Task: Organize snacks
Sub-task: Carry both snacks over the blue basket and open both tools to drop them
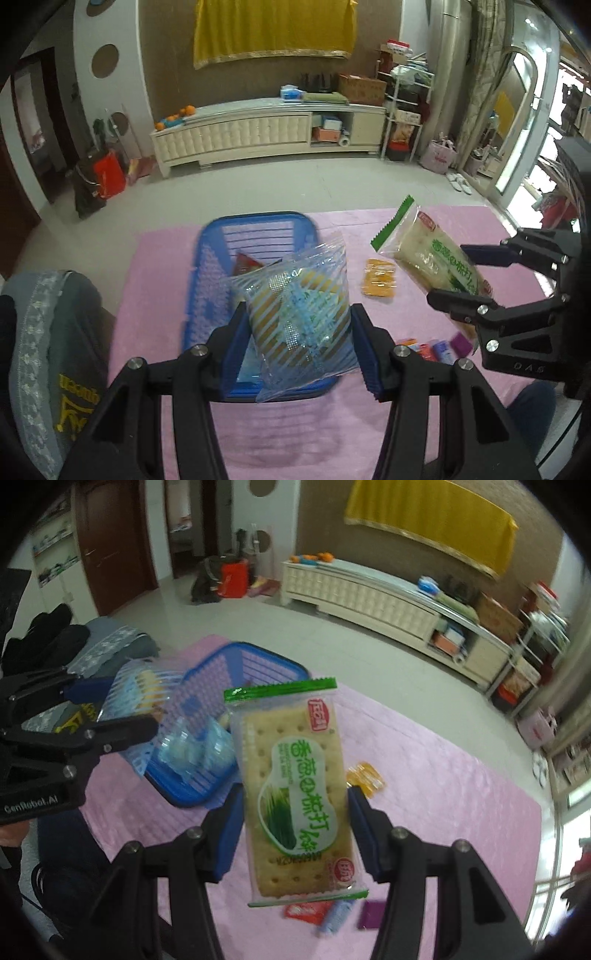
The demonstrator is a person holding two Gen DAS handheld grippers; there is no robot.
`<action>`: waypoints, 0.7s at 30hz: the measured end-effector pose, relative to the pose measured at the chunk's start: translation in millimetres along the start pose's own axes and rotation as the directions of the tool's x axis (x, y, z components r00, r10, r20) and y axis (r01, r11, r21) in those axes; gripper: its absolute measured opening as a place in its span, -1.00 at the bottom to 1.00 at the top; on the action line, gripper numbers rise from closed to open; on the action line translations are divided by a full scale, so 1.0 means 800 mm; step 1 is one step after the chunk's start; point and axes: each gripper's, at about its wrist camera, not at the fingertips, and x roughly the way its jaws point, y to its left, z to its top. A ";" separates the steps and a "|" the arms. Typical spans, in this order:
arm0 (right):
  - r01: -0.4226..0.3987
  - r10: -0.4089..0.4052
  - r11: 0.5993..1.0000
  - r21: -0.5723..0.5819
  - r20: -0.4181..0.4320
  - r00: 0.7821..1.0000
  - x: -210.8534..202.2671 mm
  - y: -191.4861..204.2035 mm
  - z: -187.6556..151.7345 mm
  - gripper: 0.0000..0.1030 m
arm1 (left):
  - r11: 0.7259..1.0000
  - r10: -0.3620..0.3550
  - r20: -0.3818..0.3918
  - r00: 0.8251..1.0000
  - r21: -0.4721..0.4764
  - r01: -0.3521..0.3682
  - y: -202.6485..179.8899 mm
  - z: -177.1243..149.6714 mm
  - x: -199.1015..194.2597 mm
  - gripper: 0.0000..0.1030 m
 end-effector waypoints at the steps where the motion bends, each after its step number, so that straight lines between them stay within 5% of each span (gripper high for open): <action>1: -0.007 0.007 1.000 -0.013 0.003 1.000 0.004 0.008 0.008 0.15 | 1.000 0.008 -0.003 1.000 -0.005 -0.008 0.012 -0.002 0.000 -0.01; 21: -0.068 0.047 0.987 -0.148 -0.138 0.989 0.132 0.128 0.060 0.15 | 0.988 0.017 -0.067 0.998 -0.150 -0.027 0.155 -0.039 0.027 -0.01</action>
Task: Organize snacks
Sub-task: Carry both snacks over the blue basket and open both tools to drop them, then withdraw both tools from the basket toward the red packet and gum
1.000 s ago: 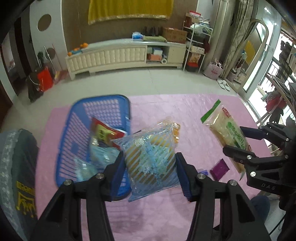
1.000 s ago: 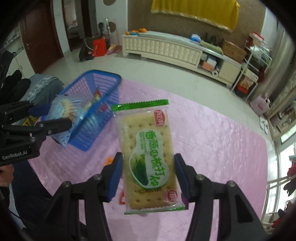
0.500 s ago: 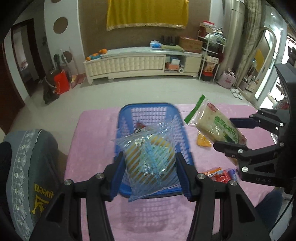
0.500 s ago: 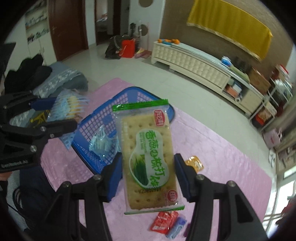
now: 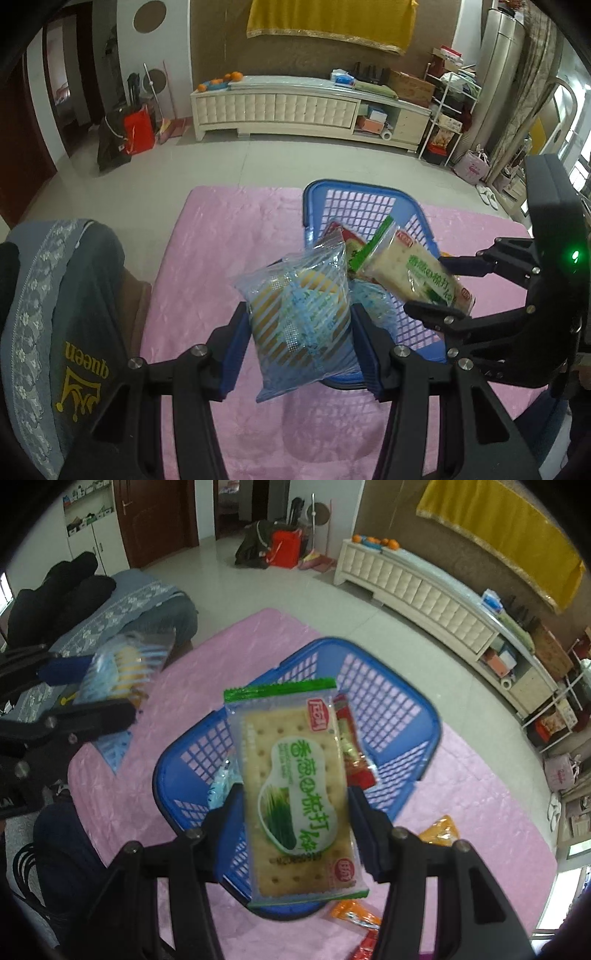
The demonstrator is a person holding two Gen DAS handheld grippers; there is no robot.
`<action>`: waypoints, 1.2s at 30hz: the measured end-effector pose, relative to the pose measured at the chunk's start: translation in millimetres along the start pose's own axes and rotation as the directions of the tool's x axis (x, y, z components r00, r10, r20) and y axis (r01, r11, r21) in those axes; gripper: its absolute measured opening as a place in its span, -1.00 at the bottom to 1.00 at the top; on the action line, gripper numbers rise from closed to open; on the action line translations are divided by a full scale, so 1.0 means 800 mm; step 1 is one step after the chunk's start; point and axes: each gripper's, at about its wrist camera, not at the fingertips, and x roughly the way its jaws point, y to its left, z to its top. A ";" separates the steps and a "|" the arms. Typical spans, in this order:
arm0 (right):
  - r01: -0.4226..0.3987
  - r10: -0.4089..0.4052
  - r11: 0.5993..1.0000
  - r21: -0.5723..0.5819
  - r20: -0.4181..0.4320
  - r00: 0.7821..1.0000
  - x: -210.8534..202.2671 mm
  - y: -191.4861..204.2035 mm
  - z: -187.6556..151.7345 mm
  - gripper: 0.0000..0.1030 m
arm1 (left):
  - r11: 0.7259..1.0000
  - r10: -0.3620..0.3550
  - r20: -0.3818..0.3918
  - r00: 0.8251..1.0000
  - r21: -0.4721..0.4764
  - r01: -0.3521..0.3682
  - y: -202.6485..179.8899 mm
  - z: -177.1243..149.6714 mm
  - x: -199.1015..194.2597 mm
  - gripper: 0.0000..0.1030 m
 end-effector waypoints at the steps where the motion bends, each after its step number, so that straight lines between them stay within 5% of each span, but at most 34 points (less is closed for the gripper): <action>1: 0.002 -0.002 1.000 -0.008 -0.010 1.000 0.006 0.003 0.001 0.16 | 1.000 -0.003 -0.002 1.000 -0.004 0.003 0.003 -0.002 0.002 -0.01; 16: 0.002 -0.001 1.000 0.013 -0.077 0.997 0.040 0.013 0.005 0.18 | 0.999 -0.032 -0.016 0.999 -0.030 0.031 0.010 -0.009 0.013 -0.01; 21: -0.045 0.047 0.999 0.030 -0.076 0.996 0.034 0.010 0.005 0.72 | 1.000 -0.002 -0.027 1.000 -0.017 0.002 0.005 -0.011 0.008 -0.01; 36: -0.014 0.020 0.983 0.184 -0.033 0.999 -0.019 -0.047 -0.039 0.72 | 0.999 -0.014 -0.013 1.000 0.040 0.015 -0.046 -0.011 -0.013 -0.01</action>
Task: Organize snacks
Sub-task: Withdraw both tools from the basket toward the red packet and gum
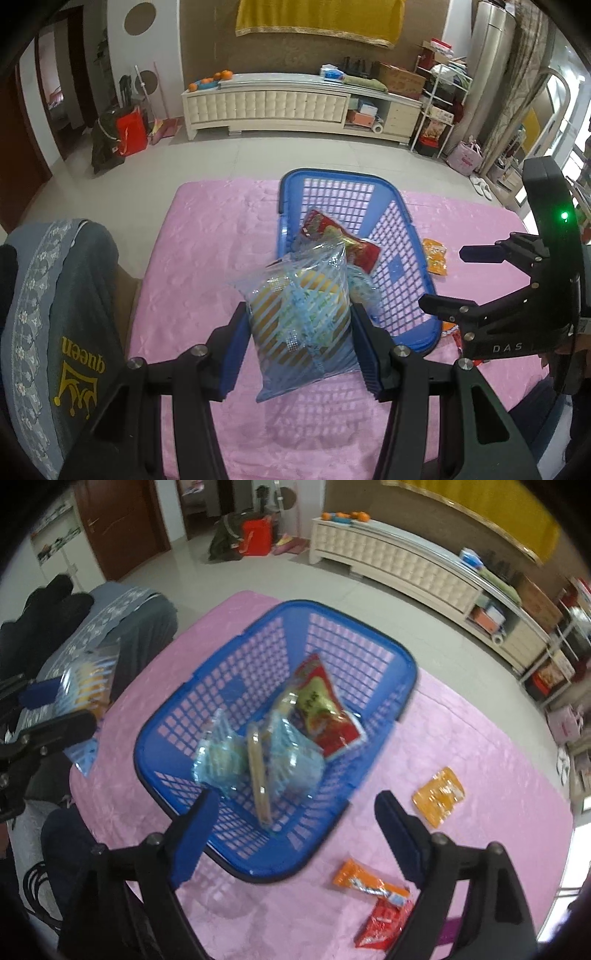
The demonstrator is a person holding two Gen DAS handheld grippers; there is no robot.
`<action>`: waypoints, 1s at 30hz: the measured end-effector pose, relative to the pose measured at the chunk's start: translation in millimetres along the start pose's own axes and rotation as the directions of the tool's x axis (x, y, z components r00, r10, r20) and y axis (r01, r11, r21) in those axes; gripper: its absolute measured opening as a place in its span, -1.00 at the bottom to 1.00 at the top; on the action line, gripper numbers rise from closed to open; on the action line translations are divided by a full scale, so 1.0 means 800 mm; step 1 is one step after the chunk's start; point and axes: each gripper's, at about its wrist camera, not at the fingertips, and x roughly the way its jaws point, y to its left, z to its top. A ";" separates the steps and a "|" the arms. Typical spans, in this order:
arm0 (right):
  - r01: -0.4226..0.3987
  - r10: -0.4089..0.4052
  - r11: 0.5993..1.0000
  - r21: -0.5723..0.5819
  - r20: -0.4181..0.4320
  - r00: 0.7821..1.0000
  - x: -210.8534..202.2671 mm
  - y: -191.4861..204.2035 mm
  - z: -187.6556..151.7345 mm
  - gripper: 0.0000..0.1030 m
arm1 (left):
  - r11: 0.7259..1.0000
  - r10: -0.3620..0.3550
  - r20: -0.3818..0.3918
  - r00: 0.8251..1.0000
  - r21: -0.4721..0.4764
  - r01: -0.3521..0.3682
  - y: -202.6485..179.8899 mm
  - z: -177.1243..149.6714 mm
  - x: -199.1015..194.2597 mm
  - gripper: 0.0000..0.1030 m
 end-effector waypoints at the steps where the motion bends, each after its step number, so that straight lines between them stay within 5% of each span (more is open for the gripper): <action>1: -0.004 0.004 1.000 0.018 0.005 1.000 -0.003 -0.008 -0.004 0.72 | 1.000 -0.003 -0.001 1.000 0.006 0.003 -0.005 0.001 0.001 -0.01; 22: -0.022 0.020 0.983 0.181 0.014 1.000 0.006 -0.102 -0.054 0.73 | 0.992 -0.038 -0.114 0.993 0.115 0.052 -0.099 0.018 0.092 -0.01; 30: -0.030 0.036 0.974 0.223 -0.024 0.999 0.022 -0.126 -0.067 0.73 | 0.993 -0.076 -0.180 0.981 0.077 0.092 -0.104 0.015 0.129 -0.01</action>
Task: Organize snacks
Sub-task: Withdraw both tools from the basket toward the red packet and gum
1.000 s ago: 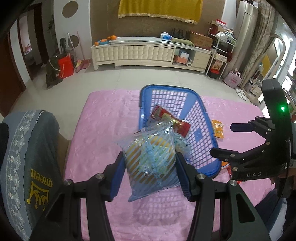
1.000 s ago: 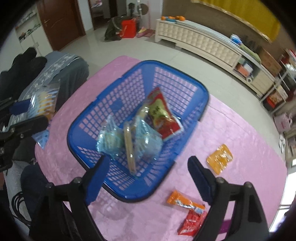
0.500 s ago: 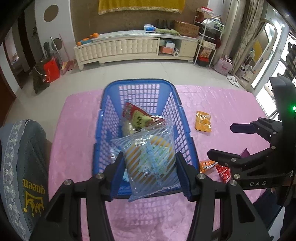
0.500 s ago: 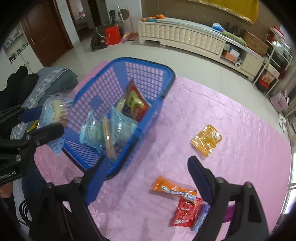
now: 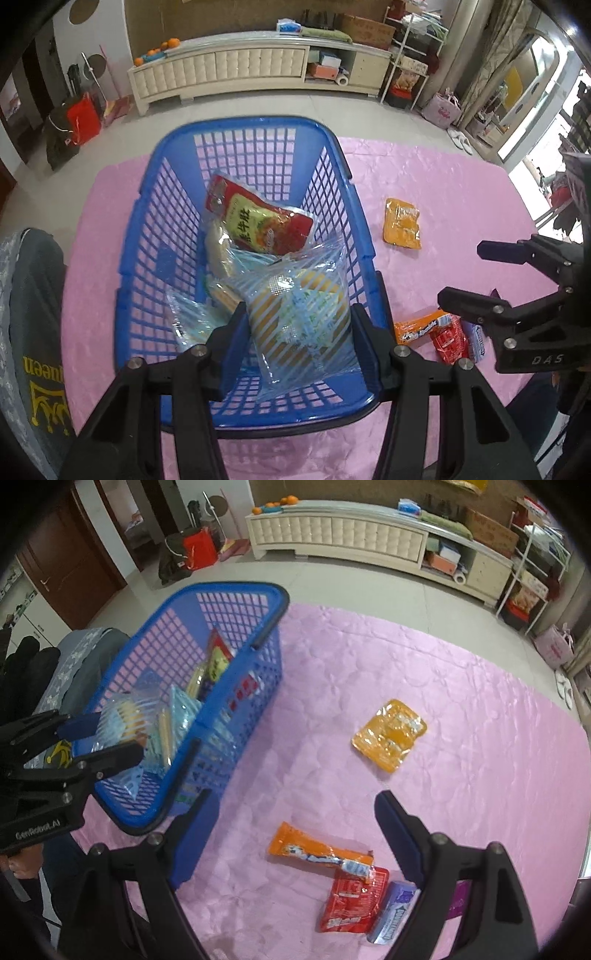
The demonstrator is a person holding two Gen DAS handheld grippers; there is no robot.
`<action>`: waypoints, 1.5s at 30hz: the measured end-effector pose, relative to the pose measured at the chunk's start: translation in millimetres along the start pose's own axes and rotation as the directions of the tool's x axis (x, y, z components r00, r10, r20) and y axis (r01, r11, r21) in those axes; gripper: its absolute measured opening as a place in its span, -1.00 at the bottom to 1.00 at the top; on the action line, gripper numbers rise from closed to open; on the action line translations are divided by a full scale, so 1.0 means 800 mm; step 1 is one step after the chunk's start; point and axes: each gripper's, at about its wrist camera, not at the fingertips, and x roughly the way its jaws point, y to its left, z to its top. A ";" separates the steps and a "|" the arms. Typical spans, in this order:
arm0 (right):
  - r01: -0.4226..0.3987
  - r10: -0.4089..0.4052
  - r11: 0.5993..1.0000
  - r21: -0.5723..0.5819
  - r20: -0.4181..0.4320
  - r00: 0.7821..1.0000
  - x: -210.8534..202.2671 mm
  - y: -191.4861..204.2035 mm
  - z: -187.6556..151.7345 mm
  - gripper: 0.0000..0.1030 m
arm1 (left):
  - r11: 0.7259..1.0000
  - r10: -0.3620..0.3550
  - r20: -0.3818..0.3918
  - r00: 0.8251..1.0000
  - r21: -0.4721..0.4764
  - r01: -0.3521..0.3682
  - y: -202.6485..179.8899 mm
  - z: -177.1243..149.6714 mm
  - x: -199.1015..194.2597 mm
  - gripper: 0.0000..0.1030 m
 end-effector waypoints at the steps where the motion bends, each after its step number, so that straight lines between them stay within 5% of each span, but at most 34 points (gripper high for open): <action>1: 0.000 0.000 1.000 0.002 0.001 1.000 0.000 -0.001 0.000 0.73 | 1.000 0.002 -0.013 1.000 0.006 -0.002 -0.003 -0.001 0.005 -0.01; 9: -0.002 0.002 1.000 0.003 0.003 1.000 -0.005 0.000 -0.004 0.73 | 1.000 0.002 0.016 1.000 -0.016 -0.001 -0.010 -0.003 -0.009 0.36; 18: -0.078 0.075 0.995 0.070 0.037 0.997 -0.038 -0.001 -0.026 0.73 | 0.999 0.029 0.085 0.996 0.029 -0.031 -0.028 -0.028 -0.055 0.42; 26: -0.164 0.148 0.975 0.153 0.113 0.983 -0.084 -0.021 -0.079 0.73 | 1.000 -0.025 0.166 0.986 0.014 0.023 -0.052 -0.079 -0.098 0.56; 37: -0.081 0.038 0.977 0.195 0.215 0.976 -0.120 -0.049 -0.169 0.73 | 0.996 -0.042 0.236 0.971 -0.066 0.059 -0.106 -0.143 -0.108 0.56; 45: -0.014 -0.041 0.982 0.190 0.284 0.958 -0.130 -0.064 -0.219 0.73 | 0.997 0.008 0.230 0.973 -0.075 0.010 -0.144 -0.167 -0.079 0.56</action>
